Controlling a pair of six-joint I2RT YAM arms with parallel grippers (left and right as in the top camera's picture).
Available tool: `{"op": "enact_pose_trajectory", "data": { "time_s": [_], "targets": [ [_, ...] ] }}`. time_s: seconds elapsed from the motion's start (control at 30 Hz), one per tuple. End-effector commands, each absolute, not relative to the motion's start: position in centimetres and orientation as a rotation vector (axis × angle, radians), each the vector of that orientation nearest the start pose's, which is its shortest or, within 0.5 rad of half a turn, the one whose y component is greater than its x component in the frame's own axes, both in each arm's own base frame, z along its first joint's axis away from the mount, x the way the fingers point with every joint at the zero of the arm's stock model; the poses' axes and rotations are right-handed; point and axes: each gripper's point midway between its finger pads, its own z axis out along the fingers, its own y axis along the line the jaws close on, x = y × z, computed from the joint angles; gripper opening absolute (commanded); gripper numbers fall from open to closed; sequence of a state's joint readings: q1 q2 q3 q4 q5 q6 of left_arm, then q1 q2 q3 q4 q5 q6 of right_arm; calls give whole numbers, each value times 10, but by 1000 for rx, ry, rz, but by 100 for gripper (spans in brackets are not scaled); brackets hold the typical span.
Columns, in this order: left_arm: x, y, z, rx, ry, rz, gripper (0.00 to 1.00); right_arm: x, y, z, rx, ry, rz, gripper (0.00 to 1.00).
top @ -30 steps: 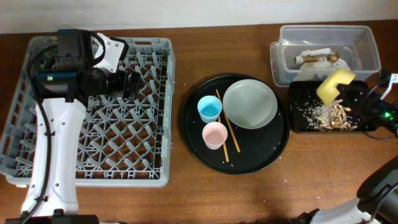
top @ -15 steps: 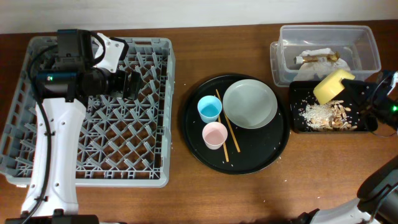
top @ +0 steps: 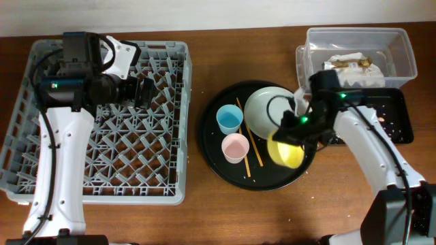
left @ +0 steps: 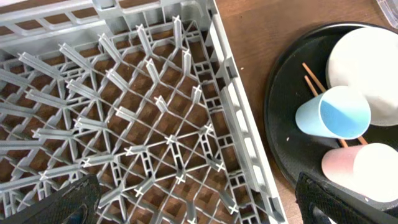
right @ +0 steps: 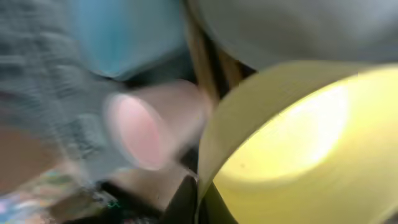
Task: Sort waste into correct bins and load items into the dishwasher rack
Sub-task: 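Set the empty yellow bowl back on the round tray, then grasp the pink cup with the right gripper and lift toward left gripper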
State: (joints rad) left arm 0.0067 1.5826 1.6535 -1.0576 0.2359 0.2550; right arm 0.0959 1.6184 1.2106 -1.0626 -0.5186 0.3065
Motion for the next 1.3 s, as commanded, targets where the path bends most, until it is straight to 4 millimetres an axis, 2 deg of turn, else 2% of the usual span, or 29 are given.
{"op": "enact_pose_trajectory", "data": {
  "time_s": [0.0, 0.03, 0.13, 0.2, 0.23, 0.27, 0.33, 0.4, 0.43, 0.5, 0.6, 0.67, 0.73, 0.77, 0.8, 0.83, 0.9, 0.97, 1.0, 1.03, 1.07, 1.1, 1.13, 1.2, 1.27],
  "targets": [
    [399, -41, 259, 426, 2477, -205, 100, 278, 95, 97, 173, 3120, 419, 4],
    [399, -41, 259, 426, 2477, -205, 100, 268, 105, 89, 152, 3152, 363, 4],
    [399, -41, 259, 426, 2477, -205, 100, 268, 122, 68, 69, 3107, 272, 4],
    [399, -41, 259, 426, 2477, -206, 100, 264, 123, 62, 80, 3115, 262, 28],
    [399, -41, 259, 426, 2477, -205, 100, 265, 123, 62, 83, 3113, 261, 36],
    [399, -41, 259, 426, 2477, -206, 100, 266, 128, 65, 81, 3112, 307, 36],
    [399, -41, 259, 426, 2477, -205, 100, 286, 145, 96, 48, 3042, 420, 37],
    [399, -41, 259, 426, 2477, -205, 100, 310, 158, 123, -18, 2939, 493, 51],
    [399, -41, 259, 426, 2477, -205, 100, 317, 161, 126, -22, 2909, 503, 57],
    [399, -41, 259, 426, 2477, -205, 100, 318, 170, 119, -53, 2913, 506, 59],
    [399, -41, 259, 426, 2477, -205, 100, 314, 200, 95, -139, 2949, 502, 50],
    [399, -41, 259, 426, 2477, -205, 100, 314, 196, 70, -47, 3005, 377, 36],
    [399, -41, 259, 426, 2477, -205, 100, 314, 196, 70, -45, 3005, 376, 32],
    [399, -41, 259, 426, 2477, -205, 100, 315, 194, 69, -43, 3006, 358, 26],
    [399, -41, 259, 426, 2476, -205, 100, 314, 192, 68, -41, 3009, 344, 13],
    [399, -41, 259, 426, 2475, -205, 100, 314, 193, 68, -44, 3009, 353, 4],
    [400, -41, 259, 426, 2472, -205, 100, 310, 199, 73, -65, 3022, 431, 4],
    [400, -41, 259, 407, 2477, -212, 100, 306, 210, 97, -140, 3005, 605, 4],
    [398, -41, 258, 370, 2492, -227, 100, 306, 209, 123, -180, 2963, 697, 4],
    [394, -53, 260, 391, 2484, -323, 100, 306, 203, 171, -237, 2852, 841, 4],
    [390, -75, 266, 439, 2442, -496, 100, 309, 191, 204, -222, 2744, 935, 4],
    [385, -95, 274, 481, 2393, -658, 100, 315, 171, 229, -167, 2651, 980, 4],
    [379, -118, 285, 532, 2320, -864, 100, 318, 163, 246, -204, 2560, 1067, 4],
    [368, -147, 308, 606, 2168, -1197, 100, 317, 172, 269, -365, 2395, 1296, 4],
    [359, -164, 332, 660, 1980, -1511, 100, 315, 186, 289, -522, 2228, 1438, 4]
  ]
}}
